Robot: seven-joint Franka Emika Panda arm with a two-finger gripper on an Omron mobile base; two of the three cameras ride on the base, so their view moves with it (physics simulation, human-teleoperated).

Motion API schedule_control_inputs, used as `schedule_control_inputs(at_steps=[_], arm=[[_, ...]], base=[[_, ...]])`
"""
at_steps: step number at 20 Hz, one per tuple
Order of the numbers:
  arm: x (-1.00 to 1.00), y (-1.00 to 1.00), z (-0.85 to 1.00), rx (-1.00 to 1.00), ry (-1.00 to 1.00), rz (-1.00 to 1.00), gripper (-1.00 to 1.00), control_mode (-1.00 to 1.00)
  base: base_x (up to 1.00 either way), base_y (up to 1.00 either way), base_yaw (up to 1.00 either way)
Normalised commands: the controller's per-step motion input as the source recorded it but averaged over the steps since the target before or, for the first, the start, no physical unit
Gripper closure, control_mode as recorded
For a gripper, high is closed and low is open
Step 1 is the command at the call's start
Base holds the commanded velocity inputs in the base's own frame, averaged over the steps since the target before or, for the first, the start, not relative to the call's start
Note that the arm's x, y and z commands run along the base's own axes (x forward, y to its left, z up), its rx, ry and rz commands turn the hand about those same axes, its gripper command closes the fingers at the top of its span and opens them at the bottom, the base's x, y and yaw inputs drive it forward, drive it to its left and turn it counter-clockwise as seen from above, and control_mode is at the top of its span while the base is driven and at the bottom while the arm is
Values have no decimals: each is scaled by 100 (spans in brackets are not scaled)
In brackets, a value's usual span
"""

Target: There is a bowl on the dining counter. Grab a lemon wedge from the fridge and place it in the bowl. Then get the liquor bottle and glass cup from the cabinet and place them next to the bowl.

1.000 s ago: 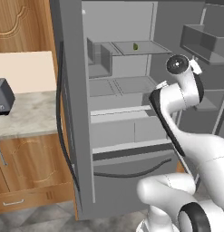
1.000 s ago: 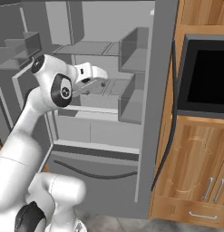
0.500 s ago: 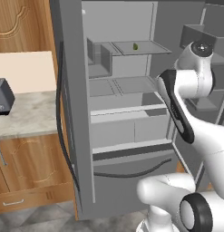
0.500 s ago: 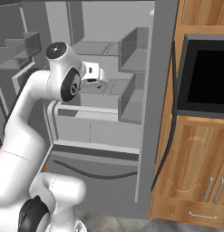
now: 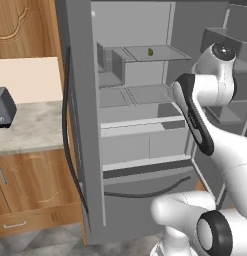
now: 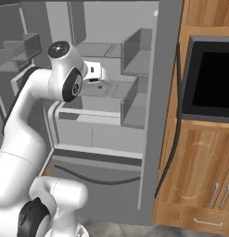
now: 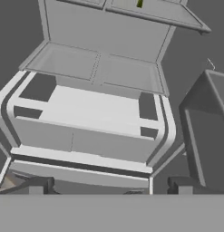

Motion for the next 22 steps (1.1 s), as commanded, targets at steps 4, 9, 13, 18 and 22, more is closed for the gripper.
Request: schedule_control_inputs(at_steps=[4,9,13,18,22], arm=[[0,0,0,0,0,0,-100,100],[0,0,0,0,0,0,-100,100],[0,0,0,0,0,0,-100,100],[-17,0,41,0,-24,0,-100,-100],[-11,-1,59,0,-29,-1,-100,-100]], base=[[97,3,2],[97,0,0],[52,0,0],[0,0,0],[0,0,0]])
